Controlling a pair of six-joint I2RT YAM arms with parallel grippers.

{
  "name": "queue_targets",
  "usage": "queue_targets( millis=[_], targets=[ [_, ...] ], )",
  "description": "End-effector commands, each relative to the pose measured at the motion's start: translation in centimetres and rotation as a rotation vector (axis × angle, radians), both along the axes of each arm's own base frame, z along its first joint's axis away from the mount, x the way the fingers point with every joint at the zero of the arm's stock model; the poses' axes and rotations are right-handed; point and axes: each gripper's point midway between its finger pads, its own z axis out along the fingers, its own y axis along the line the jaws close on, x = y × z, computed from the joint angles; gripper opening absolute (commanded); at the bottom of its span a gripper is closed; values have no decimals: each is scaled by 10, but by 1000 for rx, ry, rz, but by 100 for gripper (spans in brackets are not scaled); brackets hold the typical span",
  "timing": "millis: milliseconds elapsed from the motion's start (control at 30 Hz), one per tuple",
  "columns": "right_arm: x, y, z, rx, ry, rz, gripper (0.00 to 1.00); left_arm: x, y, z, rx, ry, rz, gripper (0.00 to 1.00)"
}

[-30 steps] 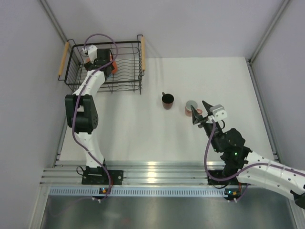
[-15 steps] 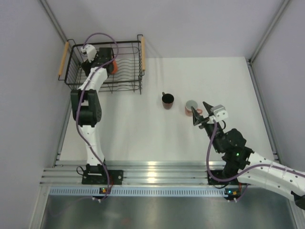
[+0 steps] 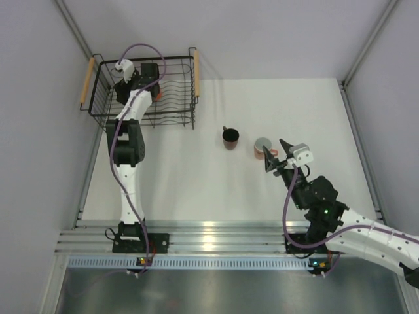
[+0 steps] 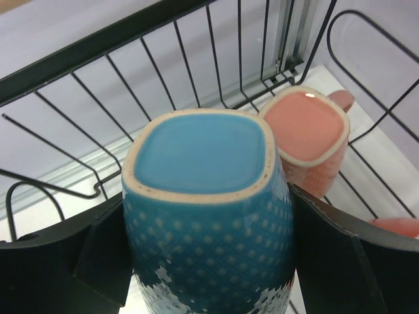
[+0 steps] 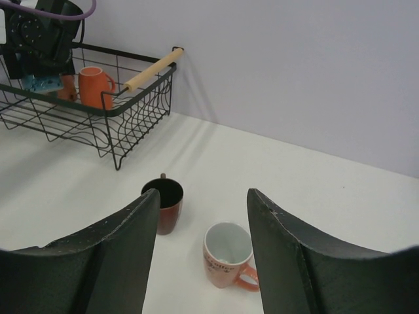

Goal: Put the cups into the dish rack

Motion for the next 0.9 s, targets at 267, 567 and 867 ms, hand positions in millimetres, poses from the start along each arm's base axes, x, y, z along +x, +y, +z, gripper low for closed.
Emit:
queue_targets(
  millis=[267,567,867],
  targets=[
    [6,-8,2,23,-2,-35,58,6,27,25,60,-79,98,0],
    [6,-13,2,35,-5,-46,59,8,33,13,95,-26,117,0],
    [6,-17,3,41,-6,-54,59,2,36,0,136,76,114,0]
  ],
)
